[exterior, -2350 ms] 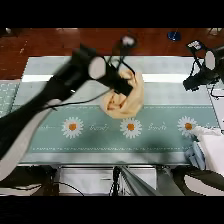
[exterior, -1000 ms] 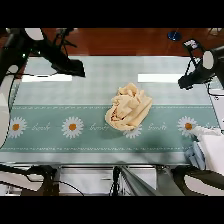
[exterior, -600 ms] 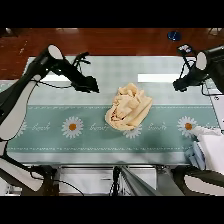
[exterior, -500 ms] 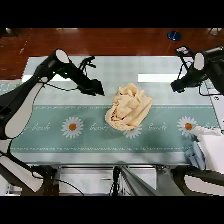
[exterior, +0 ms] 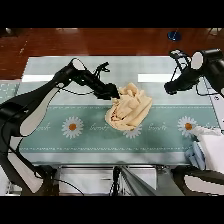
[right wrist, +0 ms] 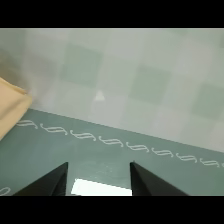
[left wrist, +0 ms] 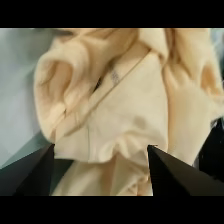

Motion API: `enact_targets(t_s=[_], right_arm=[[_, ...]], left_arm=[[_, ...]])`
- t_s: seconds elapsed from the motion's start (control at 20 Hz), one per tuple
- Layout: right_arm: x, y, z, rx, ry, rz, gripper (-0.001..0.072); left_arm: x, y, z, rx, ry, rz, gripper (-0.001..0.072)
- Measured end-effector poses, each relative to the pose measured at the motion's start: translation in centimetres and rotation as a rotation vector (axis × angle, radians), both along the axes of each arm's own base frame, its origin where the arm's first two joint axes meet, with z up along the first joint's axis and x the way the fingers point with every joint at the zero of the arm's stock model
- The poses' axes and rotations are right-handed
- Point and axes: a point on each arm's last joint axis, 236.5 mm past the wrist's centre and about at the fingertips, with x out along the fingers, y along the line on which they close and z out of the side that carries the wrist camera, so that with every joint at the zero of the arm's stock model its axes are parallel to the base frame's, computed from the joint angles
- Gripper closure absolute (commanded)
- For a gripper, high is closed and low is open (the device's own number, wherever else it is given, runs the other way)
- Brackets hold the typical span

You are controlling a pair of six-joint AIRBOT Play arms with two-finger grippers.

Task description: Fold the shirts.

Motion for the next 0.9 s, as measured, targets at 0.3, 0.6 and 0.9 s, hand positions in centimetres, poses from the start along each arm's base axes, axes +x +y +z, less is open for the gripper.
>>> enact_targets(t_s=[0.3,0.6,0.9], right_arm=[[-0.4,0.4,-0.1,0.017,0.017,0.003,0.0241],[-0.5,-0.7,-0.5,0.022,0.037,-0.015,0.0129],[0.4,1.8,-2.0,0.470,0.083,-0.114,0.0129]], left_arm=[[-0.4,-2.4,-1.0,0.003,0.082,0.082,0.0671],[-1.1,-2.8,-1.3,0.010,0.116,0.084,0.0672],[-1.9,-2.5,-1.2,0.009,0.132,0.046,0.0672]])
